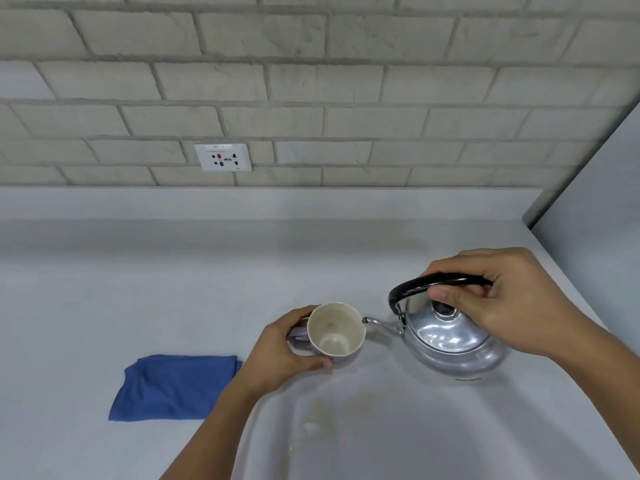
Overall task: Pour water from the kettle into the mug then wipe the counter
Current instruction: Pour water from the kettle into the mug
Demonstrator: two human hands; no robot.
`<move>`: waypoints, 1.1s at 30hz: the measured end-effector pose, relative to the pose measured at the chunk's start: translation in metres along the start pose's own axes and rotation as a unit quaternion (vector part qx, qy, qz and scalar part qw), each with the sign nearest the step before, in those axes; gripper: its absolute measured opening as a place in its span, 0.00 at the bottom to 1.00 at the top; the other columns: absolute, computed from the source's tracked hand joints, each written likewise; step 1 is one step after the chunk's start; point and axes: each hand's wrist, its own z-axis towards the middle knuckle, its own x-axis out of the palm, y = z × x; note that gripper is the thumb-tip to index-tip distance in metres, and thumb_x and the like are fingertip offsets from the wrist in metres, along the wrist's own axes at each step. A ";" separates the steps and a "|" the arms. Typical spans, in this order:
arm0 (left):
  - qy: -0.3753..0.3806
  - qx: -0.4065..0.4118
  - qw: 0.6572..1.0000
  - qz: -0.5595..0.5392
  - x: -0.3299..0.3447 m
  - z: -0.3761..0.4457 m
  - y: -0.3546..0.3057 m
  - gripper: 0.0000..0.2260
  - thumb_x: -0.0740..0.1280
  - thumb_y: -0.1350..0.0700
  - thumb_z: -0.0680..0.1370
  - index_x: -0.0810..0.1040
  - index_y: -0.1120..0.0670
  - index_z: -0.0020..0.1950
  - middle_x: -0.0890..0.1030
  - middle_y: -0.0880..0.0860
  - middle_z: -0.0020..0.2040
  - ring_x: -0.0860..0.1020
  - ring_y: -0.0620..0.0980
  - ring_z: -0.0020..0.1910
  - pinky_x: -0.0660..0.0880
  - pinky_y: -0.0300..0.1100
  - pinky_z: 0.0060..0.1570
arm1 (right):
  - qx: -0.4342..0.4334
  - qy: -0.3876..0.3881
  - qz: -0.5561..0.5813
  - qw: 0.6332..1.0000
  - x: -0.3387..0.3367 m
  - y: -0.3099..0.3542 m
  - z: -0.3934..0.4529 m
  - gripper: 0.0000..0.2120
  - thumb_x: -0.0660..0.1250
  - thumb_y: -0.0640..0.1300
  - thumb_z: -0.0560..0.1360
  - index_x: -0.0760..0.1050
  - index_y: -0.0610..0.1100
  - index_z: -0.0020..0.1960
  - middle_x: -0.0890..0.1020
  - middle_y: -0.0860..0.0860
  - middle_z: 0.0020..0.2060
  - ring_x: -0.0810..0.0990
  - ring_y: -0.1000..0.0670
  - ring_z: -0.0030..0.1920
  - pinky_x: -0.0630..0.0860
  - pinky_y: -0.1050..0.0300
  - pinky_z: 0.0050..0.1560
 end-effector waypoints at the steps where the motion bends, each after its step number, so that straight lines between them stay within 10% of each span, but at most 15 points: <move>1: 0.000 0.001 1.000 0.000 0.000 0.000 0.000 0.38 0.88 0.51 0.61 0.78 0.40 0.69 0.84 0.42 0.64 0.81 0.43 0.65 0.75 0.30 0.60 | -0.005 0.009 -0.016 1.000 0.001 0.003 0.001 0.09 0.76 0.44 0.73 0.85 0.58 0.47 0.85 0.53 0.36 0.79 0.49 0.32 0.73 0.63 0.34; 33: -0.007 0.009 1.000 -0.007 0.001 0.000 -0.001 0.37 0.87 0.53 0.62 0.79 0.43 0.69 0.84 0.43 0.65 0.81 0.44 0.65 0.75 0.31 0.60 | -0.069 0.110 -0.235 0.963 0.007 0.046 0.034 0.08 0.66 0.58 0.74 0.82 0.58 0.46 0.74 0.60 0.28 0.74 0.58 0.36 0.72 0.54 0.38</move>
